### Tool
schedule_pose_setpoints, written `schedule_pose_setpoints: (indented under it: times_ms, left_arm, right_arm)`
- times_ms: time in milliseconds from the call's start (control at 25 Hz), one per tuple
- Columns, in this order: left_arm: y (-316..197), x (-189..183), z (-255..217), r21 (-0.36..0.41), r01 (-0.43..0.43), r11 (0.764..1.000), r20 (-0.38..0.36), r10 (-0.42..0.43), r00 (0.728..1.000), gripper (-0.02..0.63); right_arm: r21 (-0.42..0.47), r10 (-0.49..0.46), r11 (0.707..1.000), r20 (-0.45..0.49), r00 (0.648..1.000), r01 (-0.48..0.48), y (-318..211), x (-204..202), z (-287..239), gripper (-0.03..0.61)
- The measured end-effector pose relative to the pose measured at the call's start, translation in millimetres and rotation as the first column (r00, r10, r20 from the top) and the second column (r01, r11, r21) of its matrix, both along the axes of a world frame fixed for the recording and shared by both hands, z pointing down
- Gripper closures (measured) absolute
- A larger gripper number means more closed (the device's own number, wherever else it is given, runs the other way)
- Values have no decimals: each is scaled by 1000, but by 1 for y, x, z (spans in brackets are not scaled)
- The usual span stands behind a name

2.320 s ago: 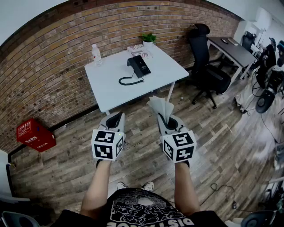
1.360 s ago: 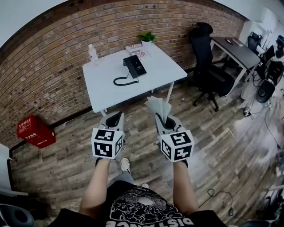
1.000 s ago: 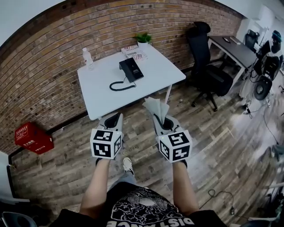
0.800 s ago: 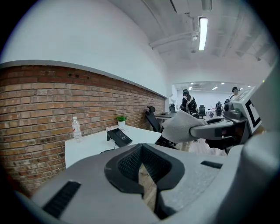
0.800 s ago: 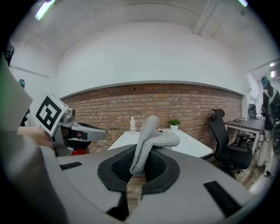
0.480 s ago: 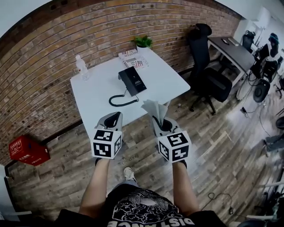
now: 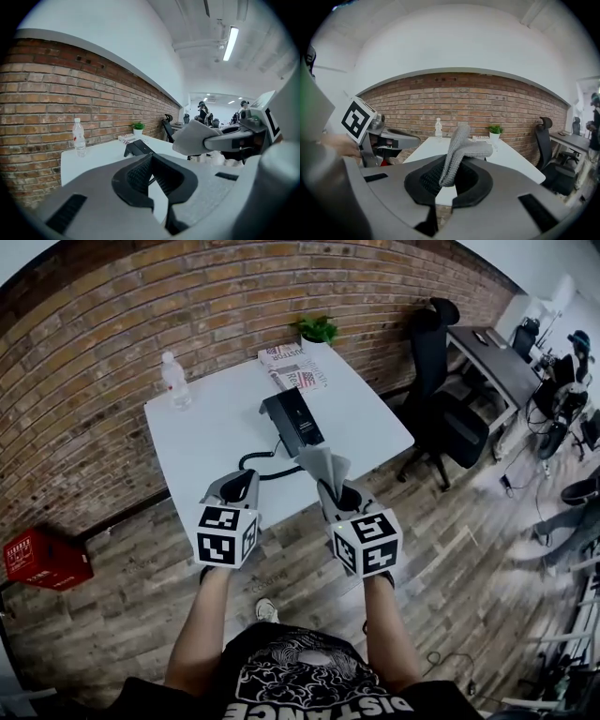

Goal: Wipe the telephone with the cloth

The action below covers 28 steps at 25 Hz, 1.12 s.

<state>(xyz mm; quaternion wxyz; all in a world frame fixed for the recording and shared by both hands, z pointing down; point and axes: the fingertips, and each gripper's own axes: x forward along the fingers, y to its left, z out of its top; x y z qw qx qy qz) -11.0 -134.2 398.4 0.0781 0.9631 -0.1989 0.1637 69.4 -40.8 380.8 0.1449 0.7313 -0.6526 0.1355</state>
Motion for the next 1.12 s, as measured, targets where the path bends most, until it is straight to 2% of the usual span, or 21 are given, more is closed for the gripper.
schedule_pose_setpoints:
  times_ms: [200,480,680,880,1120]
  left_arm:
    - [-19,5,9,-28,14,1000,-23,-14,1000,607]
    - [-42,26,19,-24,36,999,8,-36,999,607]
    - [-66,47,29,-14,120,993,36,-120,992,607]
    - [-95,69,34,-72,243,967,8,-243,970,607]
    - [-114,79,39,-80,377,923,21,-376,926,607]
  right_arm:
    - [-23,-26,999,-37,999,25,-26,7,0,568]
    - [-8,-62,998,-40,997,61,-57,38,6,568]
    - [9,-140,990,-36,989,141,-94,73,12,567]
    - [-8,-258,966,-35,966,258,-135,103,19,568]
    - [-7,-371,929,-15,928,371,-180,128,25,568]
